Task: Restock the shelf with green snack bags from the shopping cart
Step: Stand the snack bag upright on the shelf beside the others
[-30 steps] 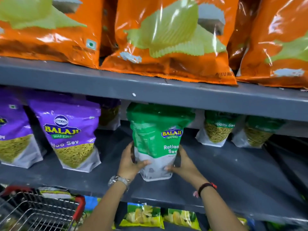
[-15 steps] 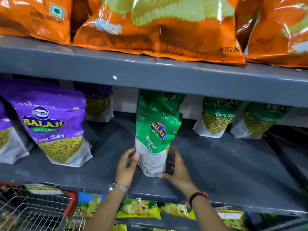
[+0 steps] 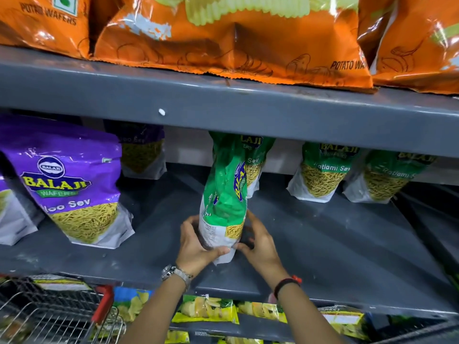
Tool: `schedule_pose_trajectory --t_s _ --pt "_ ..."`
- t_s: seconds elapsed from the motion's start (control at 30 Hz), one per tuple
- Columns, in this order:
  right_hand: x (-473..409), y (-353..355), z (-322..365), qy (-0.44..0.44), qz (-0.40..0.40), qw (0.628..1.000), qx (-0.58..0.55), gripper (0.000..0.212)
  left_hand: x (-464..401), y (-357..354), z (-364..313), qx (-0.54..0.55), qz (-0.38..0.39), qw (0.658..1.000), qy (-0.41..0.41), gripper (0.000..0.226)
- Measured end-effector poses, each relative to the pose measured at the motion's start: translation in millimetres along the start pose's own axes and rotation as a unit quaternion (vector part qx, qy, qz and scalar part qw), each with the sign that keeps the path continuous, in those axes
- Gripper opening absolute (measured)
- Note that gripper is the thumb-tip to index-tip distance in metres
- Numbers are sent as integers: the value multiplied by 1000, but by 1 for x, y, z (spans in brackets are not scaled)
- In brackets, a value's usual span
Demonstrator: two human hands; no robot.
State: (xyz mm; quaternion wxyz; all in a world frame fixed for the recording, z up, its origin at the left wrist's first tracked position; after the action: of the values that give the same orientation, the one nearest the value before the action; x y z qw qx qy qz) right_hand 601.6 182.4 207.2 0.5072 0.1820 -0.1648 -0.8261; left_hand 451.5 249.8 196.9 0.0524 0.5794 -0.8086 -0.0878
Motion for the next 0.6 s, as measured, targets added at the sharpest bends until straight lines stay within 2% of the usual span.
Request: schedule_pose_trajectory --t_s 0.1,0.23,0.3,0.33,0.4,0.43,0.5,0.6 --pt "8 -9 2 2 -31 999 -38 72 -5 6 1 44 33 998 16 99" --pt "12 -1 -2 10 -67 997 -28 66 -9 20 -1 28 96 994 49 69" --pt "4 12 -3 -17 -74 997 -32 78 -9 25 0 18 95 994 53 64" --pt "-2 18 -4 -33 -52 997 -35 93 -8 26 0 16 89 994 54 64" --pt "-14 23 -3 -48 34 997 -41 118 -4 29 0 22 84 995 53 58" --pt "-17 22 -1 -52 75 995 -48 120 -3 29 -2 27 81 995 54 51" --pt "-21 17 4 -54 117 989 -72 112 -2 27 -5 32 68 995 58 36" --pt "-14 11 9 -65 55 994 -66 89 5 24 -9 79 45 994 66 19"
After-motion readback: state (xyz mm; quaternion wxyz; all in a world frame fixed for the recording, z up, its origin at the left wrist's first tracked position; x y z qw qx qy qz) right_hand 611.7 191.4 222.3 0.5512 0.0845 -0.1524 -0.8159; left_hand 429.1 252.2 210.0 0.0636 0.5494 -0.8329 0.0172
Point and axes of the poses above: each hand's wrist, its own x-axis away from the middle knuckle, its own y-axis out of the back of the hand, z = x × y, the point moved 2 cm from there along -x, towards the middle knuckle, and after that the axes turned 4 degrees about -z, right-handed, at the moved point
